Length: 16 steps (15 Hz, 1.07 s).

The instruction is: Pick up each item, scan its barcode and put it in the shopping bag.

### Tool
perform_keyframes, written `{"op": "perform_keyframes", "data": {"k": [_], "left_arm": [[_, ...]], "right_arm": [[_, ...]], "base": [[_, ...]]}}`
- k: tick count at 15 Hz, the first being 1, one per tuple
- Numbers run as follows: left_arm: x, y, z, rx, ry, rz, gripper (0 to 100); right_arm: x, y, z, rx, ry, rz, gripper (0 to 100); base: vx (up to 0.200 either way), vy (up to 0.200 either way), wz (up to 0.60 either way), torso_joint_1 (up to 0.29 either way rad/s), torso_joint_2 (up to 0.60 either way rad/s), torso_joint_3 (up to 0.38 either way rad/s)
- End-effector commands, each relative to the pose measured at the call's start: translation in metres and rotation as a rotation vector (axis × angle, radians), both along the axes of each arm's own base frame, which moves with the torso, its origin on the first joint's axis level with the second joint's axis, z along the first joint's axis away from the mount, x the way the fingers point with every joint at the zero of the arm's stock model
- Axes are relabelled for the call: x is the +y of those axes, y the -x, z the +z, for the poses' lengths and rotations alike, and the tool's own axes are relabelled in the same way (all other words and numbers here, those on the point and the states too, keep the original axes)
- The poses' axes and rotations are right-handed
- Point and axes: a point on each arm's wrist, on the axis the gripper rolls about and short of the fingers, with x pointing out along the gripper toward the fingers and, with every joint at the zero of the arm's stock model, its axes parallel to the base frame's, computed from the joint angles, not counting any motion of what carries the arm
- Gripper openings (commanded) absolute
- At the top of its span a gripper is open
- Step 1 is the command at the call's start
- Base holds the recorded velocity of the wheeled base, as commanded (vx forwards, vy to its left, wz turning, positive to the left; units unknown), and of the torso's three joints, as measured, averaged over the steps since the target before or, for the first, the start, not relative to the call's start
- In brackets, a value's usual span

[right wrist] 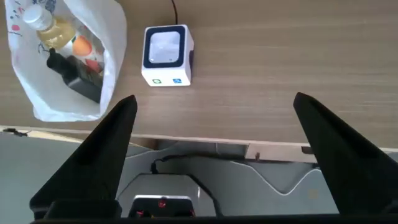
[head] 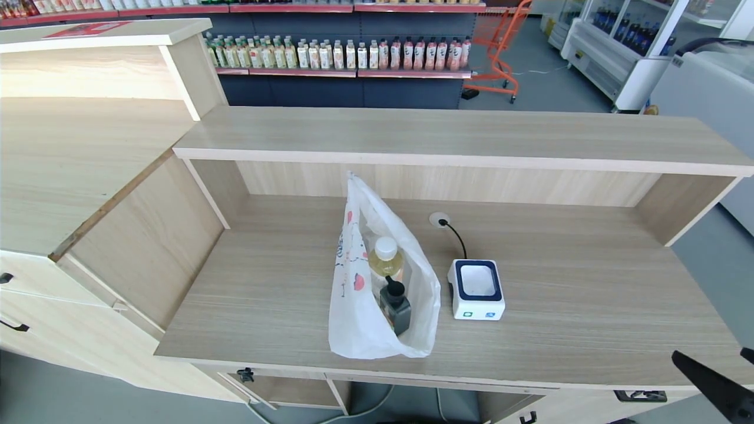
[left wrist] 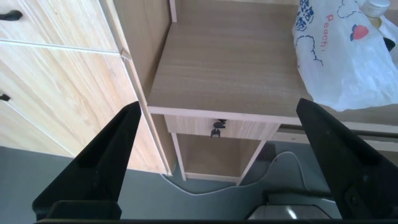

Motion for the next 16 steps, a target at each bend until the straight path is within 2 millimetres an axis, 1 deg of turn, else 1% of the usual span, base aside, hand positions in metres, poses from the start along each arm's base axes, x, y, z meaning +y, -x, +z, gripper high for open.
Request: {"op": "perform_keyframes", "data": {"k": [1,4,5,16], "left_arm": [[0.000,0.000,0.000,0.000,0.001,0.001,100],[0.000,0.000,0.000,0.000,0.001,0.001,100],[0.000,0.000,0.000,0.000,0.001,0.001,100],[0.000,0.000,0.000,0.000,0.001,0.001,100]], "right_arm": [[-0.008,0.070,-0.057,-0.106,0.118,-0.143,100],[-0.008,0.083,-0.061,-0.248,0.134,-0.142,100],[-0.008,0.083,-0.059,-0.267,0.135,-0.142,100],[-0.008,0.083,-0.058,-0.277,0.121,-0.142,100]], "base": [[0.000,0.000,0.00,0.000,0.00,0.000],[0.000,0.000,0.00,0.000,0.00,0.000],[0.000,0.000,0.00,0.000,0.00,0.000],[0.000,0.000,0.00,0.000,0.00,0.000]]}}
